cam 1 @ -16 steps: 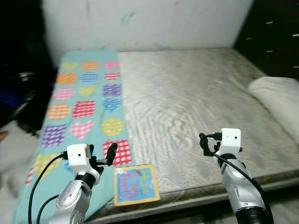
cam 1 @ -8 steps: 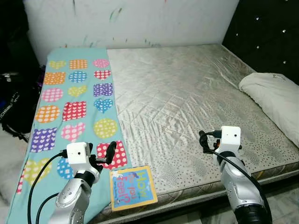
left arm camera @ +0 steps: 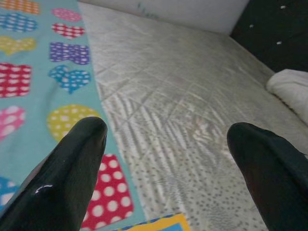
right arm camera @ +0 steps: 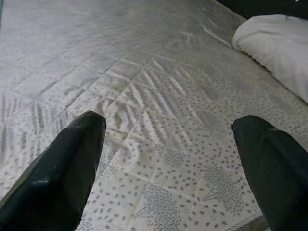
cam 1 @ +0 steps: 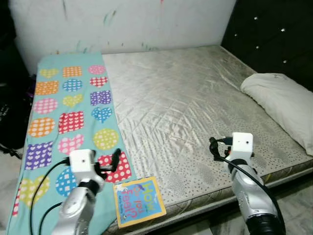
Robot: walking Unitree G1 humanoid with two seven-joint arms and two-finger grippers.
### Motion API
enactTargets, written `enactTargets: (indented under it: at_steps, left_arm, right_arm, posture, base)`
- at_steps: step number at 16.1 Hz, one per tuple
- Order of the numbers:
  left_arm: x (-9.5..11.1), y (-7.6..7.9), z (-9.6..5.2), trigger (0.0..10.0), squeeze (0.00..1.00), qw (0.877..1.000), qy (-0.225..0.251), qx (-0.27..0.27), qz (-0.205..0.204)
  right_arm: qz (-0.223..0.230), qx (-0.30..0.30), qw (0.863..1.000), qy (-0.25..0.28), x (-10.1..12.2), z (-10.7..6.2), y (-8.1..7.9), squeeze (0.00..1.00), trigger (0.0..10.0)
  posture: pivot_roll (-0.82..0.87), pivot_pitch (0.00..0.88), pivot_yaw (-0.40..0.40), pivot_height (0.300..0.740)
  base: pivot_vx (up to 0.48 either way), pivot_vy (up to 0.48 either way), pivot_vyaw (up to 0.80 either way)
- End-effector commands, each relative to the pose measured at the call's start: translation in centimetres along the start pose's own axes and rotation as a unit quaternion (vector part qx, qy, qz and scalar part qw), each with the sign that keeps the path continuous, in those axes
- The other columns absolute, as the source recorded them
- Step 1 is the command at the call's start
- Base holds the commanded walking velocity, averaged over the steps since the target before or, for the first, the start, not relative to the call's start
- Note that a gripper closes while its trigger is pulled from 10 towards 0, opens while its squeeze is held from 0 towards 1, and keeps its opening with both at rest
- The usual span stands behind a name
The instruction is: Clean up the room
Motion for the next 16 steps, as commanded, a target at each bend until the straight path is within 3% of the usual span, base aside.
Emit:
enactTargets:
  at_steps: [1,8,16]
  left_arm:
    - [-0.17,-0.3,-0.05,10.0,0.0,1.0,-0.004,0.006,0.002]
    - [-0.23,-0.24,-0.03,10.0,0.0,1.0,-0.004,0.009,0.002]
    - [-0.64,-0.62,-0.14,10.0,0.0,0.999,-0.012,0.039,0.005]
  right_arm:
    - [0.0,-0.002,1.0,0.005,0.29,0.1,0.08,0.0,10.0]
    - [-0.002,-0.002,1.0,0.006,0.29,0.14,0.14,0.0,10.0]
    - [-0.023,0.023,0.999,0.006,0.19,0.01,-0.55,0.0,10.0]
  posture:
    - [-0.08,0.0,-0.032,0.74]
    - [-0.08,0.0,-0.034,0.74]
    - [-0.08,0.001,-0.038,0.74]
  base:
    - [0.0,0.0,-0.47]
    - [0.0,0.0,-0.71]
    - [0.0,0.0,0.0]
Point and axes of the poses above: a point about 5 cm out from each wrist's last joint towards the gripper, its own z axis pointing out of the wrist towards the gripper, its own x axis along the axis of the wrist's last joint, y = z × x, the point moved 2 cm from there along z, pointing out of the wrist towards the gripper, and after that the axes turned 7 degrees about z, right-handed, at the moved point
